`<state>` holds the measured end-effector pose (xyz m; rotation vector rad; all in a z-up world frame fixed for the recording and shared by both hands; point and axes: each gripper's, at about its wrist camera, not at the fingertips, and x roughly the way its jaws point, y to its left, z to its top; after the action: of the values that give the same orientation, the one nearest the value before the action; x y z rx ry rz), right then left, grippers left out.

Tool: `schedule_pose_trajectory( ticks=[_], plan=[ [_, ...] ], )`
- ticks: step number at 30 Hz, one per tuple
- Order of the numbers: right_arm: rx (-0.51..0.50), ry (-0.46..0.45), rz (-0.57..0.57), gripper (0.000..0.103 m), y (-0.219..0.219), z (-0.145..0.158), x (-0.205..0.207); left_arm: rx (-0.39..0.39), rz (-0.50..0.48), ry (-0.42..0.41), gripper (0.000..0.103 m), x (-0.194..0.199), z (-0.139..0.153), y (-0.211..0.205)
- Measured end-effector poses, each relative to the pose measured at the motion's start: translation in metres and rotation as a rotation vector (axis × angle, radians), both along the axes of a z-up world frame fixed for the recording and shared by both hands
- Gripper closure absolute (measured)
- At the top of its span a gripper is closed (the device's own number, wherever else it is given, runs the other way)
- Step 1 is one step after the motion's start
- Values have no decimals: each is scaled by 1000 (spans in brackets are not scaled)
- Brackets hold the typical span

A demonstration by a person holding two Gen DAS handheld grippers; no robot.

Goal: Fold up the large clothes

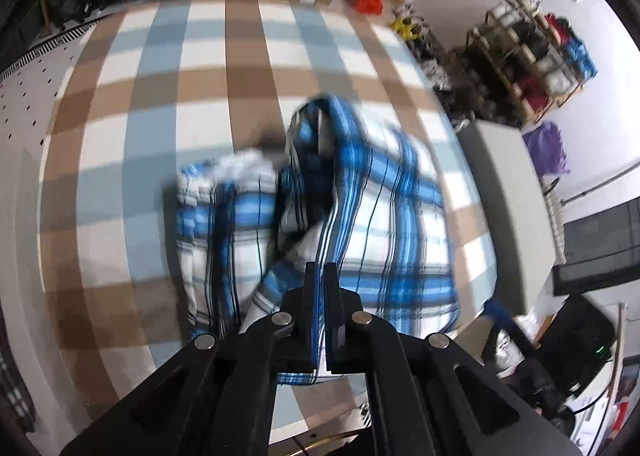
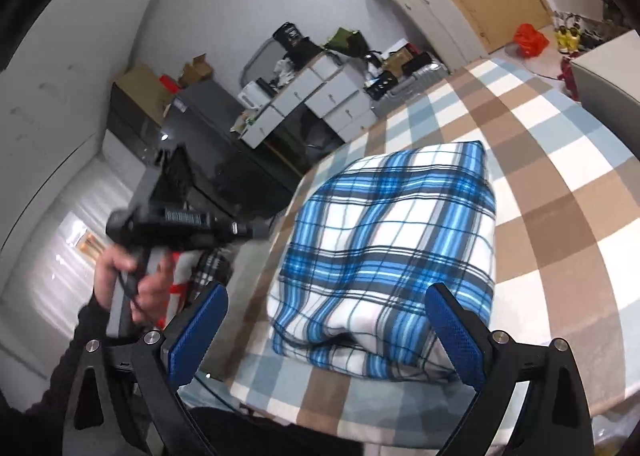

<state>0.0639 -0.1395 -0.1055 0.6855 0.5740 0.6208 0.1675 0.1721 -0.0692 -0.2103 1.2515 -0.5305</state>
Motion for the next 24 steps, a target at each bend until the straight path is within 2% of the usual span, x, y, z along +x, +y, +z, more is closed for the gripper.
schedule_pose_trajectory(
  ticks=[2,6,8,10,11,12,13,14,16,18,20,22,24],
  plan=[
    [5,-2,-33,0,-6,1,0,32,-25,-4,103,-10,-11,-8],
    [-66,20,-48,0,-14,21,19,97,-56,-53,103,-21,-23,-16],
    [-161,27,-16,0,-7,44,37,113,-57,-88,103,-23,-26,-16],
    [-268,33,-18,0,4,68,60,81,-77,-76,100,-24,-31,-14],
    [-311,40,9,0,13,80,75,51,-94,-63,87,-24,-33,-13],
    [-356,61,44,0,24,89,92,27,-91,-63,66,-25,-34,-8],
    [-402,99,62,0,36,95,111,4,-79,-70,54,-27,-33,-3],
    [-433,140,67,0,47,98,126,-22,-63,-81,37,-28,-32,1],
    [-491,272,133,0,77,96,169,-75,-37,-101,35,-28,-28,9],
    [-535,398,202,0,105,84,203,-87,-3,-118,35,-26,-29,13],
    [-564,498,213,0,124,70,227,-90,-9,-124,35,-24,-33,10],
    [-643,576,189,3,143,55,247,-93,-26,-115,35,-25,-39,5],
    [-786,576,151,19,157,47,255,-102,-40,-91,36,-25,-45,4]
  ],
)
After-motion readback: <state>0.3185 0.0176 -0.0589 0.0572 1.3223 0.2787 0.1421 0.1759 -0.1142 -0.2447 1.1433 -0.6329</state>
